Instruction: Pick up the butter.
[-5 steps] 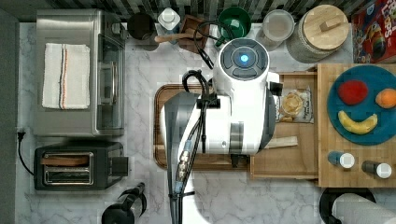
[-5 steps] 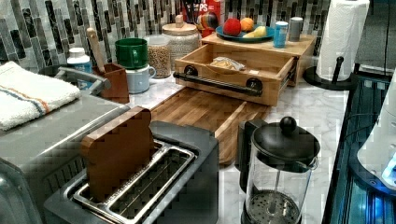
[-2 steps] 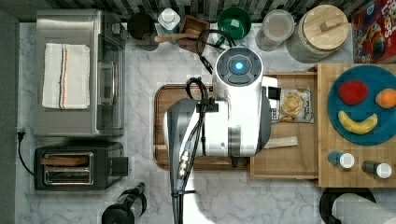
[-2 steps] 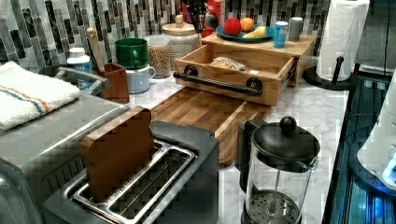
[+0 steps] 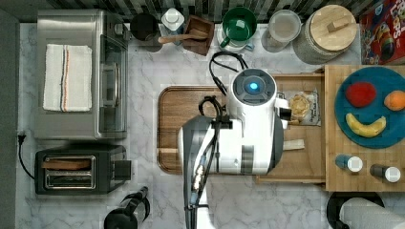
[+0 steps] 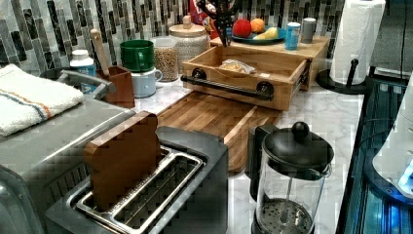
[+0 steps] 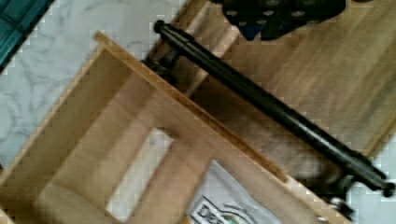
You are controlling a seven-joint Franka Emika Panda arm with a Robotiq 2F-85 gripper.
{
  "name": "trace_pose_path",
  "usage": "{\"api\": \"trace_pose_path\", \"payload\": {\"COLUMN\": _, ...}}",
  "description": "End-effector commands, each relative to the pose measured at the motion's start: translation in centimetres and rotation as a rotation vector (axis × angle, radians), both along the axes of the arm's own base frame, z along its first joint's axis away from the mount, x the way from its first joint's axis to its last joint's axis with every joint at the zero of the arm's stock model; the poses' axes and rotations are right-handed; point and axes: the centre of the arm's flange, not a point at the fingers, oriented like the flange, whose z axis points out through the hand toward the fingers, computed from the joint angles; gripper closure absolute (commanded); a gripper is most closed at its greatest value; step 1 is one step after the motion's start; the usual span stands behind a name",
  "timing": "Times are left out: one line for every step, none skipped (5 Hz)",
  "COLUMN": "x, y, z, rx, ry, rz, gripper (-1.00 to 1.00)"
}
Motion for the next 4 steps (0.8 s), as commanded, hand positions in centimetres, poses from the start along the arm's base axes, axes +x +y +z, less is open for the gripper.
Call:
{"api": "trace_pose_path", "payload": {"x": -2.9, "y": -9.1, "z": 6.4, "rx": 0.062, "ry": -0.222, "rz": -0.054, "gripper": 1.00}}
{"api": "trace_pose_path", "payload": {"x": -3.2, "y": -11.9, "z": 6.8, "rx": 0.045, "ry": -0.226, "rz": -0.149, "gripper": 1.00}}
{"api": "trace_pose_path", "payload": {"x": -3.1, "y": -13.0, "z": 5.6, "rx": -0.011, "ry": -0.193, "rz": -0.329, "gripper": 1.00}}
{"api": "trace_pose_path", "payload": {"x": -2.9, "y": -14.1, "z": 3.8, "rx": -0.044, "ry": -0.171, "rz": -0.392, "gripper": 1.00}}
